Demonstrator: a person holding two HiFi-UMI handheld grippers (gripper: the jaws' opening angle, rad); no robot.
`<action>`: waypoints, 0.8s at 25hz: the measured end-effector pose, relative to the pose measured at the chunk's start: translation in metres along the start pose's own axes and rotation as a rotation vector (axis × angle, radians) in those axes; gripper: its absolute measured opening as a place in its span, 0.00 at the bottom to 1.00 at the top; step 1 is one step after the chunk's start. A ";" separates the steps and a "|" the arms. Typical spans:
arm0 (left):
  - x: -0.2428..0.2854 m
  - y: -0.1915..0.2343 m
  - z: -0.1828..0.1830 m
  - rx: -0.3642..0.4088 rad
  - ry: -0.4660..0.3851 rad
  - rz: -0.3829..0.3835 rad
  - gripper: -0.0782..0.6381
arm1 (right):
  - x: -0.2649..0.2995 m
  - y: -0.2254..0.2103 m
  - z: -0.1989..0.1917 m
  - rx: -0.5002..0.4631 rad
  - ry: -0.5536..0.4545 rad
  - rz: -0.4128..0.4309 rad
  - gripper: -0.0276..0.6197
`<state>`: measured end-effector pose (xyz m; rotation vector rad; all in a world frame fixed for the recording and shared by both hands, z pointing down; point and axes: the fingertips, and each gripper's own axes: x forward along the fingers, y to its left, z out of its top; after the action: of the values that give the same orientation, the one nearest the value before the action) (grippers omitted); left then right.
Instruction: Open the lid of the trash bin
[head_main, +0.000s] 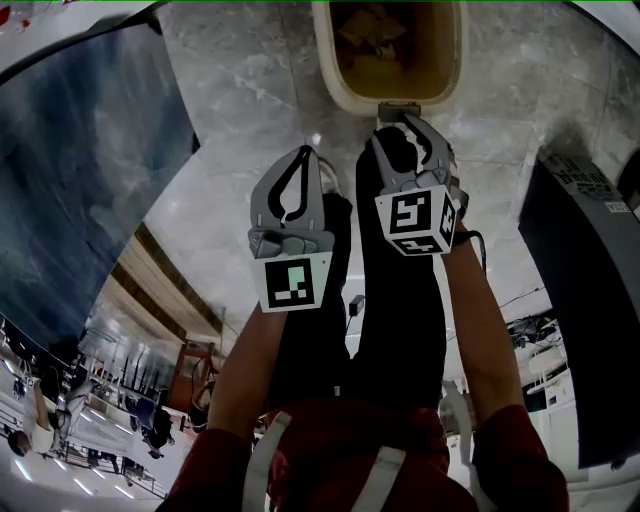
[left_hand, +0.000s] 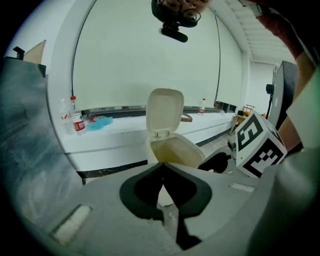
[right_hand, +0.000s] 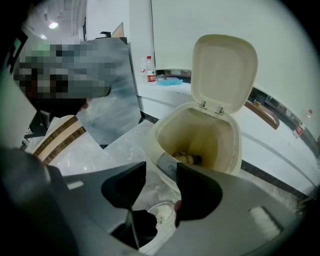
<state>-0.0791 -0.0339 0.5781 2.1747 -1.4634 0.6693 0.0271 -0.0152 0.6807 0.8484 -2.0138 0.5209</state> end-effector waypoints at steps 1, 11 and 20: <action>0.000 0.000 0.000 0.003 0.000 -0.001 0.12 | 0.000 0.000 0.000 0.004 0.004 0.003 0.33; -0.003 0.007 0.013 0.015 -0.026 0.007 0.12 | 0.002 0.002 0.000 -0.001 0.038 0.025 0.33; -0.016 0.009 0.043 0.038 -0.073 -0.002 0.12 | -0.018 0.003 0.008 0.020 0.060 0.036 0.34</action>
<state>-0.0858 -0.0509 0.5357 2.2512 -1.4964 0.6284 0.0278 -0.0116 0.6615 0.8006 -1.9753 0.5815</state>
